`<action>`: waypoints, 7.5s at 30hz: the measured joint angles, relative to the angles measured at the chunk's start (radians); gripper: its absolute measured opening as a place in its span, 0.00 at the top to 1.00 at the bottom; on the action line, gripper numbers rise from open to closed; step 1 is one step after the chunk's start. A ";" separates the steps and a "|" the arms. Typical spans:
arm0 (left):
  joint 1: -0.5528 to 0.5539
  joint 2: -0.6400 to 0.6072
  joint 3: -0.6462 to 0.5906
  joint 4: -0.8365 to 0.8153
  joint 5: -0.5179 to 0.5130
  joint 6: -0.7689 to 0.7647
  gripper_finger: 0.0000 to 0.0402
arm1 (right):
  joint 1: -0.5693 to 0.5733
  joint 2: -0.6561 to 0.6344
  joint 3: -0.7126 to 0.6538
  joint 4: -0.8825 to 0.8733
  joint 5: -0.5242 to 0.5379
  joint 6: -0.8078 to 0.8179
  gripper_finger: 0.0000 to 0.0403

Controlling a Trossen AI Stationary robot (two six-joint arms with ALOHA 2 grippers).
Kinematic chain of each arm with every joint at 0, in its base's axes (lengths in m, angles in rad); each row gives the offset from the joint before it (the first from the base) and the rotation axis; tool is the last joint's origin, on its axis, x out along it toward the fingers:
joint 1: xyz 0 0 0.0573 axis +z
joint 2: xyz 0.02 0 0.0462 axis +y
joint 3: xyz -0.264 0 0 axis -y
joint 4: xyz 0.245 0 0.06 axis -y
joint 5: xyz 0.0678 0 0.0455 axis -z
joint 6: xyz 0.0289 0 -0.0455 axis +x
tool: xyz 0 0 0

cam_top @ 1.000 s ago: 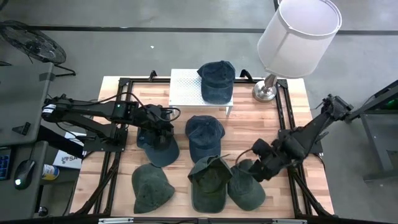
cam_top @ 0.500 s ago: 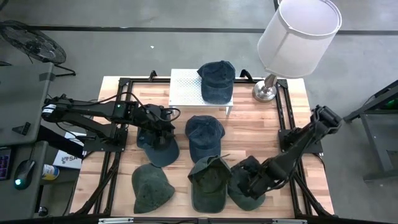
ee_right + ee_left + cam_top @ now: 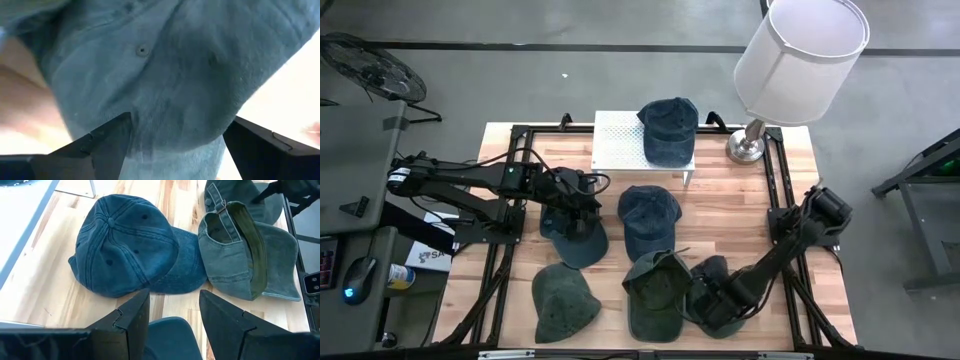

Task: Pick & Place hat
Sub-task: Put the right gray cap on the shelf

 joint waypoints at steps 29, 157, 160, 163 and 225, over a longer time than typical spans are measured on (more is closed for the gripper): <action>0.000 0.000 0.000 0.014 -0.003 -0.045 0.58 | 0.000 0.068 0.000 -0.013 0.063 0.013 0.97; 0.000 0.281 0.374 0.425 -0.375 -0.139 0.18 | -0.407 -0.493 0.001 0.234 0.776 -1.063 1.00; 0.000 0.301 0.387 0.404 -0.412 -0.219 0.18 | -0.423 -0.493 0.001 0.250 0.800 -1.063 1.00; 0.000 0.337 0.409 0.426 -0.446 -0.283 0.20 | -0.433 -0.493 0.001 0.253 0.843 -1.076 1.00; 0.001 0.391 0.454 0.280 -0.327 -0.385 0.97 | -0.443 -0.493 0.001 0.367 0.619 -1.240 0.91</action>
